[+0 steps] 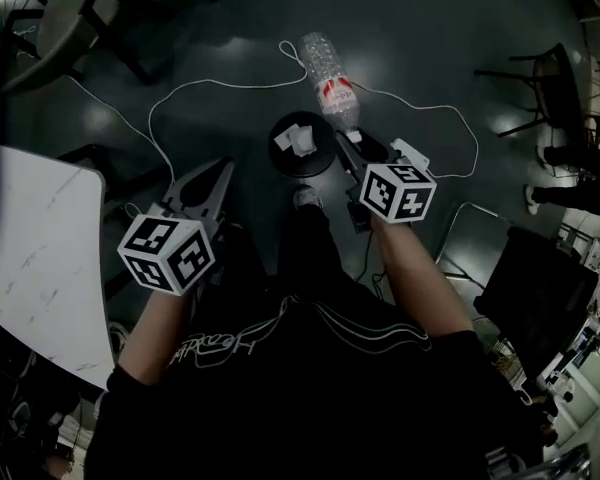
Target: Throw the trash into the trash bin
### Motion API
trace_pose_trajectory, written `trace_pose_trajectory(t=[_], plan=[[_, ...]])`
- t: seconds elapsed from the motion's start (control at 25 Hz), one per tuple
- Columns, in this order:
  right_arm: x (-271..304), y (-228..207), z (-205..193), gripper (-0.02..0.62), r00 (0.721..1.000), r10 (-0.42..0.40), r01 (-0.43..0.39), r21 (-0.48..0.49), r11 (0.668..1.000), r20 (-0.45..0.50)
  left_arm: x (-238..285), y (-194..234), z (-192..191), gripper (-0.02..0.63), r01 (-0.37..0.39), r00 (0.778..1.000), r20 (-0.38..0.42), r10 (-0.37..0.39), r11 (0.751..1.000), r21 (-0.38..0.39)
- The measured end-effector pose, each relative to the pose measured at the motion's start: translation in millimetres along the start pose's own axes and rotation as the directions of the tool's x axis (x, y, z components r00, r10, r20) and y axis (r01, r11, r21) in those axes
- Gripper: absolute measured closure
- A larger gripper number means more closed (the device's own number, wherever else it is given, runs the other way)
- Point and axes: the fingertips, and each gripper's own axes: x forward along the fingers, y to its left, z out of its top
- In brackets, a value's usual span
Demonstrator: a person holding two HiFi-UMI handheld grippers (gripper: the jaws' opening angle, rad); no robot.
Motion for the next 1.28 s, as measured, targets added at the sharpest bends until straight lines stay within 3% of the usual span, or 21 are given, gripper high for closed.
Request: trace_pose_trajectory(t=[0.2,0.4,0.56,0.64,0.72,0.76,1.04,1.28], plan=[[35,-49,-79,0.417,0.985,-0.017,0.035,0.102,0.994,-0.169,32,6,-46,0.600,-0.037,0.996,-0.085,0.032,0.997,-0.061],[75,-90,-165,0.417,0.935,-0.047,0.112,0.165,0.980,-0.351,52,18,-86,0.600,-0.067,0.988,-0.147,0.051,0.992,-0.110],[106,-97,-215,0.417,0.913,0.013,0.105,0.267,0.958,-0.407,57,32,-115,0.600,-0.108,0.978,-0.190,0.083,0.986,-0.123],[114,-95,-225,0.403,0.915,0.059,0.087,0.337,0.937,-0.400,63,34,-125,0.600,-0.118,0.975,-0.206,0.089,0.984,-0.133],[118,-94,-233,0.317,0.906,0.111,0.071,0.406,0.911,-0.408,70,35,-132,0.600,-0.114,0.973,-0.215,0.081,0.982,-0.150],[119,-95,-236,0.313,0.900,0.126,0.068,0.420,0.905,-0.416,74,33,-134,0.600,-0.110,0.973,-0.216,0.075,0.982,-0.154],[92,-119,-244,0.311,0.880,0.127,0.049,0.354,0.934,-0.457,90,20,-128,0.600,-0.096,0.977,-0.205,0.065,0.984,-0.148],[78,-117,-211,0.316,0.895,0.171,-0.045,0.299,0.953,-0.412,98,5,-120,0.600,-0.092,0.978,-0.201,0.063,0.986,-0.139]])
